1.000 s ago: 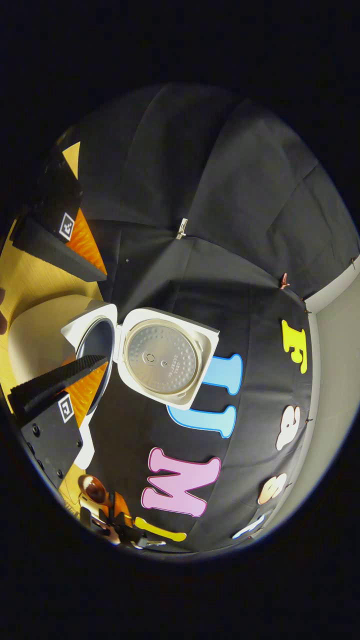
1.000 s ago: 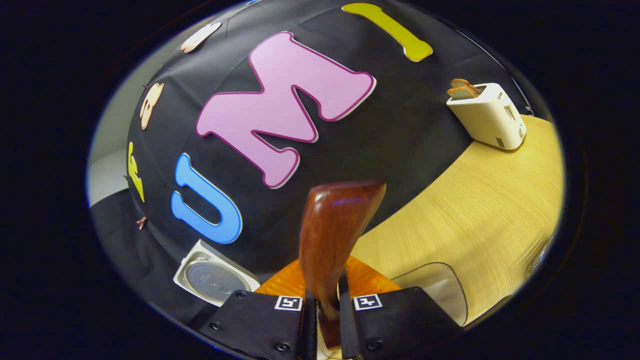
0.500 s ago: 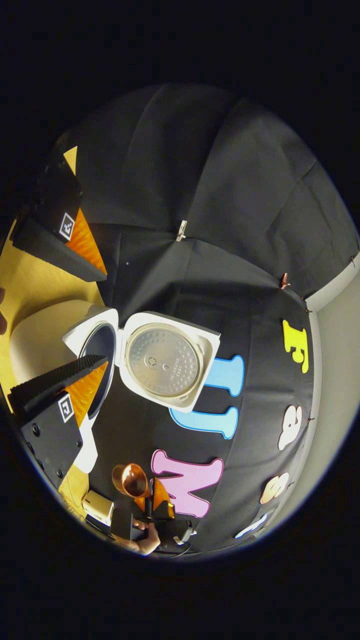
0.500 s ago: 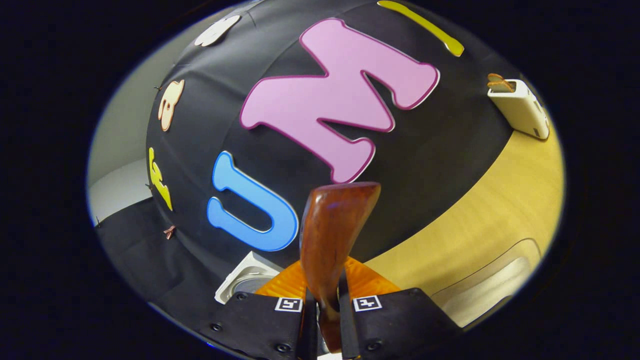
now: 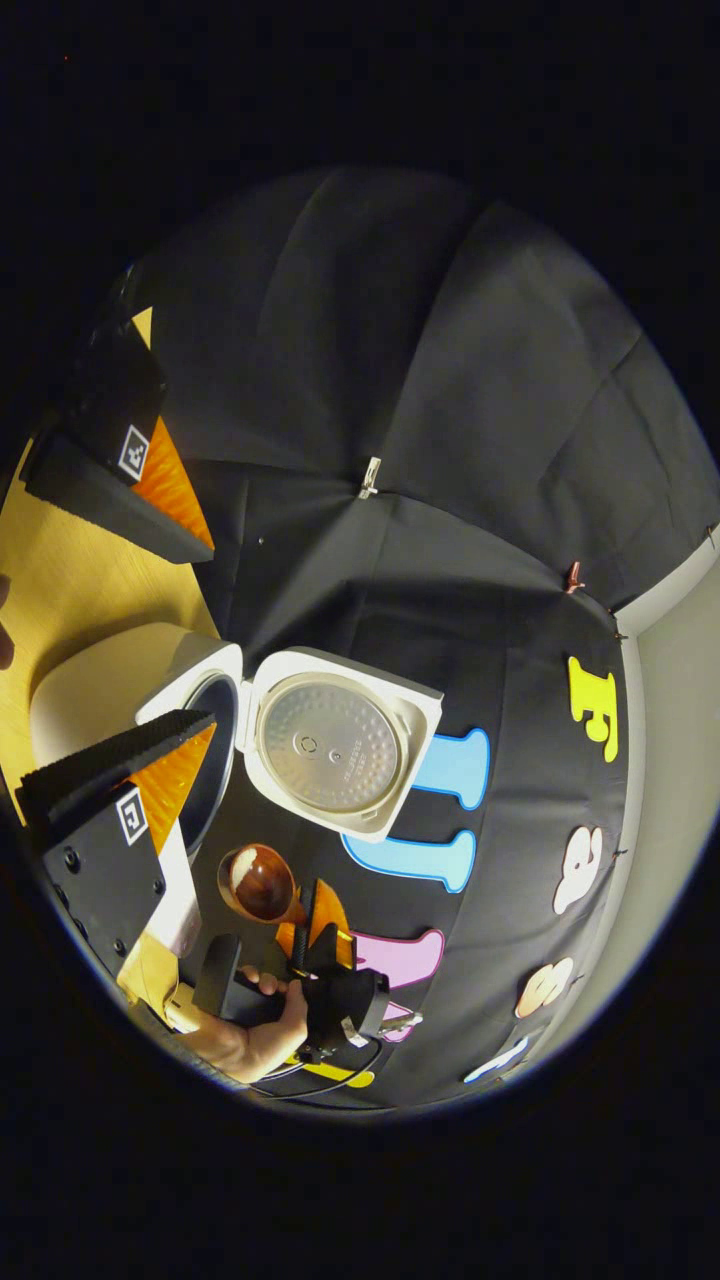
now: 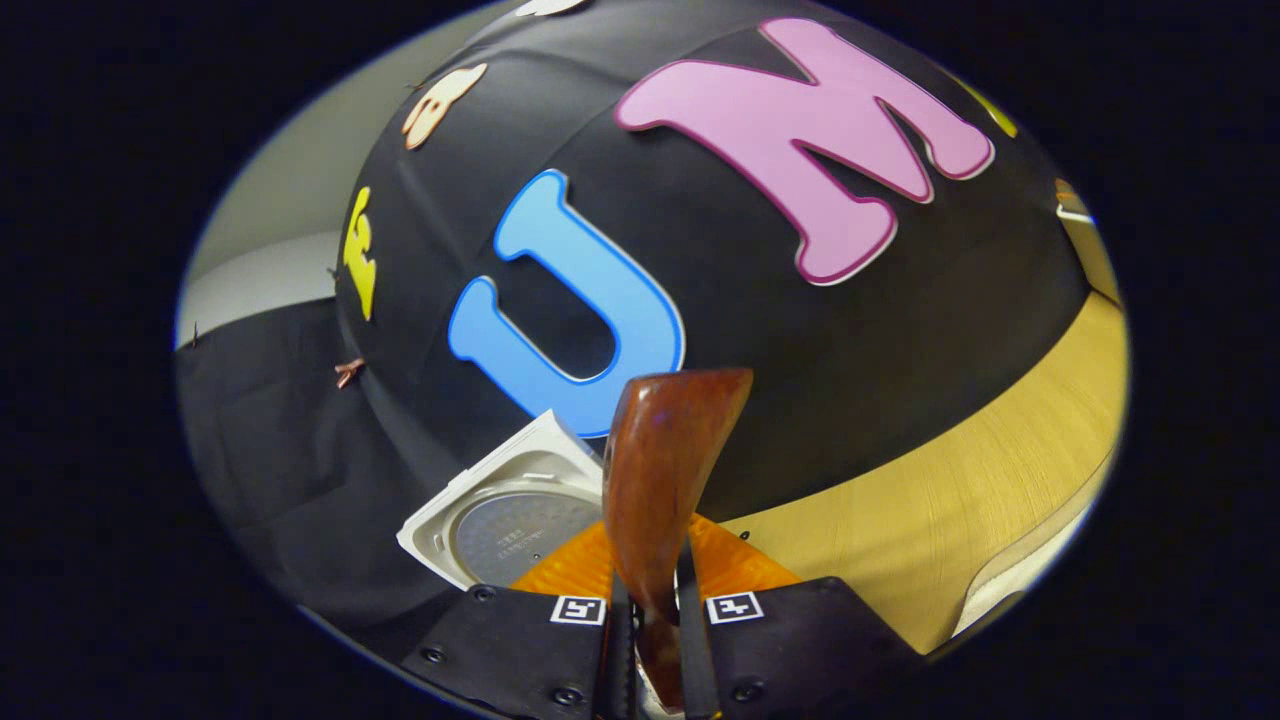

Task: Close the left gripper, press the button to open the rice cooker; take a wooden spoon from the chopstick holder with the right hand, scoop a spoonful of rice and pour it into the rice cooker, then put the wooden spoon back into the chopstick holder.

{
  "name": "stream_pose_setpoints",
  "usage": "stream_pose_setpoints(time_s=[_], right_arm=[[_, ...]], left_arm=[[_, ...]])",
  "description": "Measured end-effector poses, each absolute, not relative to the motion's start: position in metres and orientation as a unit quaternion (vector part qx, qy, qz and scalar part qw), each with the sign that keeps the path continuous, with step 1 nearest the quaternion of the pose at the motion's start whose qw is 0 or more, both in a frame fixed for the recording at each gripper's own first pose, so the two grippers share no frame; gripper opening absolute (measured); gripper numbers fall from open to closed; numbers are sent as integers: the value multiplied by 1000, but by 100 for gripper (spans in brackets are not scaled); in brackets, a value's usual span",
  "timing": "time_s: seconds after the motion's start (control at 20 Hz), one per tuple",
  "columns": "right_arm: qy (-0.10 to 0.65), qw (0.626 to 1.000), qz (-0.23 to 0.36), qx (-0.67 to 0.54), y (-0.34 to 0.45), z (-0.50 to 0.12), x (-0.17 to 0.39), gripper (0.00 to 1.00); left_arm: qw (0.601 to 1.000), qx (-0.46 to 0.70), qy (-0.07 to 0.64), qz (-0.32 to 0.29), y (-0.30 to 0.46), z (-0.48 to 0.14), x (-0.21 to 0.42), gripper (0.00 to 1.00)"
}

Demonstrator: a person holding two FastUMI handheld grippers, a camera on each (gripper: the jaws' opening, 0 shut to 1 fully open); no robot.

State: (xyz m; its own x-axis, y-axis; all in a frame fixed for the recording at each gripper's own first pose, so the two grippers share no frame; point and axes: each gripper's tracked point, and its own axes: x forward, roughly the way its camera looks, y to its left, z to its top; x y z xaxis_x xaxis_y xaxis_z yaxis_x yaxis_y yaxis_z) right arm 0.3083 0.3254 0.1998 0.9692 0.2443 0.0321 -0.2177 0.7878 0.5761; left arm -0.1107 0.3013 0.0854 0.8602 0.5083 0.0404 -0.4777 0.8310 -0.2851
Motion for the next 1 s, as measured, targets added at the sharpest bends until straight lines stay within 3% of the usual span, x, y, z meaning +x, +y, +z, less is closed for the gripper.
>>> stream_pose_setpoints(time_s=[0.5, 1.0], right_arm=[[-35, 985, 155, 65, 399, 200, 303, 21], [-58, 981, 186, -21, 436, 201, 295, 21]], left_arm=[[953, -150, -54, 259, 310, 78, -115, 95], [951, -156, -48, 263, 313, 75, -114, 95]])
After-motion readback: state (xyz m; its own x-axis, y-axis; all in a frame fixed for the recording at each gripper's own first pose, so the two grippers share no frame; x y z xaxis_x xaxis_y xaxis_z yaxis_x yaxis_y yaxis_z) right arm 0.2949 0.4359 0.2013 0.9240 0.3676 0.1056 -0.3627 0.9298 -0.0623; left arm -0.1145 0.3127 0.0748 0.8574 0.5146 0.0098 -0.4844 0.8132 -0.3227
